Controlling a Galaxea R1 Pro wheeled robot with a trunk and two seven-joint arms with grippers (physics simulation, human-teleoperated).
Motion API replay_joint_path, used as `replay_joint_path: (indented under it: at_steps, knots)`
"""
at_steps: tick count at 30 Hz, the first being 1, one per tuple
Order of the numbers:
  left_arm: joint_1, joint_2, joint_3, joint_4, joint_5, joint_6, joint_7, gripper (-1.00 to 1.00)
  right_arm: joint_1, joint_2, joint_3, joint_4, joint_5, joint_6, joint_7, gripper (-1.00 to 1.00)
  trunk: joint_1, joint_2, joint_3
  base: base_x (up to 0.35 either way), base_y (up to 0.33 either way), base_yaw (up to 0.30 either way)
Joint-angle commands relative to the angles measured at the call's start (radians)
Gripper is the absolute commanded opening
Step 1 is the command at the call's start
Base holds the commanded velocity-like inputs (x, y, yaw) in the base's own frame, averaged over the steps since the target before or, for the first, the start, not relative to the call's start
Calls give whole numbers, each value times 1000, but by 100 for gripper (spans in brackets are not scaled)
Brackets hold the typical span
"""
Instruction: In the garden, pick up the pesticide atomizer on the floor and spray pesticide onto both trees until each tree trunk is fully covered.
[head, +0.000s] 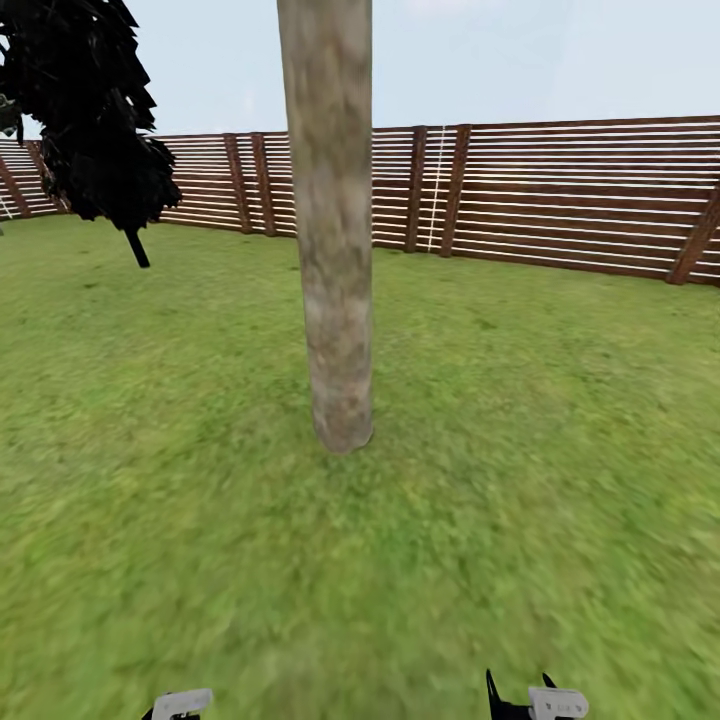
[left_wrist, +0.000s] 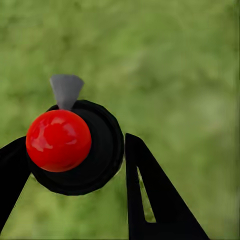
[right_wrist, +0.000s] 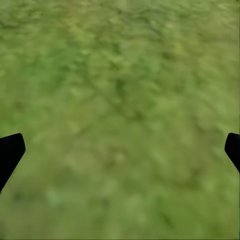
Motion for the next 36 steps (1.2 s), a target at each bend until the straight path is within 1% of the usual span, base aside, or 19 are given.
replay_joint_path:
  at_steps: [1,11,14,15,18,21,22,24,25,26,27,28,29,30,31,32,33,34,36]
  knots:
    - [0,0,0,0,-1,0,0,-100,0,0,0,0,0,0,0,100,0,0,0,335,0,-1]
    - [0,0,-2,-1,-2,-1,0,-100,0,0,0,-1,1,2,2,100,0,0,0,332,-93,0]
    - [-1,-2,-6,-7,-2,-1,0,-100,0,0,1,-1,0,1,2,100,0,0,0,142,-25,0]
    - [-1,-6,-16,-9,-3,0,-1,-100,0,0,1,-2,0,1,2,100,0,0,0,21,-4,0]
    - [-1,-6,-76,-12,-11,0,0,-100,0,0,1,-3,0,1,2,100,0,0,0,6,-1,0]
    - [-3,2,-132,-13,-16,1,-8,-100,0,-2,1,-5,1,1,2,100,0,0,0,1,0,0]
    - [-3,4,-140,-13,-18,1,-18,-100,0,-3,0,-7,2,1,2,100,0,0,0,0,0,0]
    - [-4,16,-156,-15,-28,0,-89,-100,0,-12,1,-22,21,2,6,100,0,0,0,0,0,0]
    - [-5,28,-160,-16,-35,0,-127,-100,0,-15,1,-37,53,3,8,100,0,0,0,0,0,0]
    - [-5,44,-163,-16,-48,0,-193,-100,0,-17,1,-62,136,5,14,100,0,0,0,0,0,0]
    - [-6,54,-165,-17,-62,1,-264,-100,0,-18,0,-80,244,15,23,100,0,0,0,0,0,0]
    - [-6,59,-166,-17,-73,3,-314,-100,-3,-17,0,-87,323,33,31,100,0,0,0,0,0,0]
    - [-10,64,-167,-17,-103,5,-392,-100,-14,-15,-1,-94,442,82,48,100,0,0,0,0,0,0]
    - [-16,69,-167,-18,-145,9,-459,-100,-40,-11,-1,-104,525,140,71,100,0,0,0,0,0,0]
    - [-42,77,-166,-35,-272,21,-546,-100,-137,-3,-1,-121,604,236,275,100,0,0,0,0,0,0]
    - [-49,78,-166,-38,-294,26,-551,-100,-158,-2,-1,-122,608,242,330,100,0,0,0,0,0,0]
    - [-63,76,-166,-41,-336,46,-572,-100,-191,-2,-1,-123,613,249,415,100,0,0,0,0,0,0]
    - [-84,76,-166,-48,-390,81,-627,-100,-224,-1,-1,-123,617,256,499,100,0,0,0,0,0,0]
    - [-106,75,-166,-69,-433,116,-705,-100,-250,3,0,-124,620,294,573,100,0,0,0,0,0,0]
